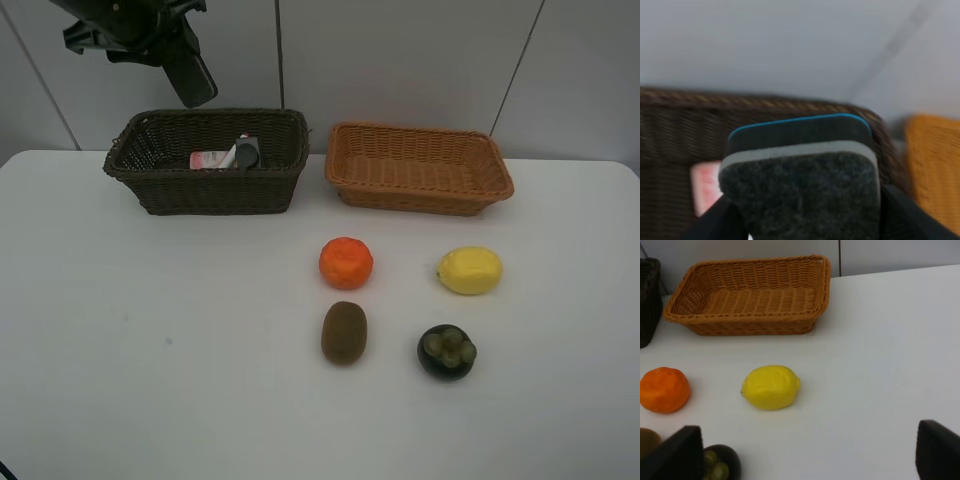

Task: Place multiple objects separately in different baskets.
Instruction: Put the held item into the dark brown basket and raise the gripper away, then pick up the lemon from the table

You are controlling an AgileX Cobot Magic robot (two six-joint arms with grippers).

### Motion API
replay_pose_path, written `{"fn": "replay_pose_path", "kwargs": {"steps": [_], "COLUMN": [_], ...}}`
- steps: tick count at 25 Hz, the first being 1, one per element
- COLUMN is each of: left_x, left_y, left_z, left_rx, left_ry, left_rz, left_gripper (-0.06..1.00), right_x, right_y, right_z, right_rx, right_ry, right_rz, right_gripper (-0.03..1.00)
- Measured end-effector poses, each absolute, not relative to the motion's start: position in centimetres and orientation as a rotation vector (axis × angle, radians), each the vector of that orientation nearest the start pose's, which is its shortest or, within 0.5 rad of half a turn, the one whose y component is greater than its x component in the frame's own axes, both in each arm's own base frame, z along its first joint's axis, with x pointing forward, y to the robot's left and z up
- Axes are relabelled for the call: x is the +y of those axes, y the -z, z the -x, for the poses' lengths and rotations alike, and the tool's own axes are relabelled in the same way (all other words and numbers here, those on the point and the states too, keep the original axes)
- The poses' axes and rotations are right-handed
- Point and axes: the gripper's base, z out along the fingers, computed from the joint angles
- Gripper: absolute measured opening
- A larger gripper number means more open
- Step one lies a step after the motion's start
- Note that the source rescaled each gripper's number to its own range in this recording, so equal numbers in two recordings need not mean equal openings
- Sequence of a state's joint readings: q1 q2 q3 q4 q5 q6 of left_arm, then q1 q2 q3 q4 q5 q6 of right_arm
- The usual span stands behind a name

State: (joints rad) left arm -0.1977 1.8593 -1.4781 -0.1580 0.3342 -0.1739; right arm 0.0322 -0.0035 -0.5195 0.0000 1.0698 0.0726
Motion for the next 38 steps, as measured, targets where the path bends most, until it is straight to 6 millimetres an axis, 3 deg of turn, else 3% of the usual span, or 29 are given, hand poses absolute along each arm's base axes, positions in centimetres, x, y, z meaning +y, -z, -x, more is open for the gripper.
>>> {"fn": "replay_pose_path", "kwargs": {"steps": [6, 10, 15, 18, 24, 28, 33, 38], "left_x": [-6.2, -6.0, -5.8, -5.7, -4.9, -2.9, -0.7, -0.9], "left_y": [-24.6, -24.5, -24.3, -25.5, -30.4, -31.4, -32.2, -35.3], "left_z": [-44.2, -44.1, -43.6, -43.2, -42.1, -40.9, -38.7, -34.4], "left_rx": [2.279, 2.284, 2.348, 2.377, 2.473, 2.639, 2.768, 2.717], "left_ry": [0.165, 0.100, 0.075, 0.063, -0.056, -0.120, -0.136, -0.065], "left_rz": [0.010, -0.057, -0.071, -0.074, -0.101, 0.014, 0.123, 0.078], "left_gripper": [0.62, 0.86, 0.92, 0.92, 0.92, 0.92, 0.92, 0.92], "right_x": [0.0, 0.0, 0.0, 0.0, 0.0, 0.0, 0.0, 0.0], "right_y": [-28.2, -28.2, -28.2, -28.2, -28.2, -28.2, -28.2, -28.2], "right_z": [0.8, 0.8, 0.8, 0.8, 0.8, 0.8, 0.8, 0.8], "right_rx": [2.031, 2.031, 2.031, 2.031, 2.031, 2.031, 2.031, 2.031], "right_ry": [-0.066, -0.066, -0.066, -0.066, -0.066, -0.066, -0.066, -0.066], "right_rz": [-0.041, -0.041, -0.041, -0.041, -0.041, -0.041, -0.041, -0.041], "right_gripper": [1.00, 1.00, 1.00, 1.00, 1.00, 1.00, 1.00, 1.00]}}
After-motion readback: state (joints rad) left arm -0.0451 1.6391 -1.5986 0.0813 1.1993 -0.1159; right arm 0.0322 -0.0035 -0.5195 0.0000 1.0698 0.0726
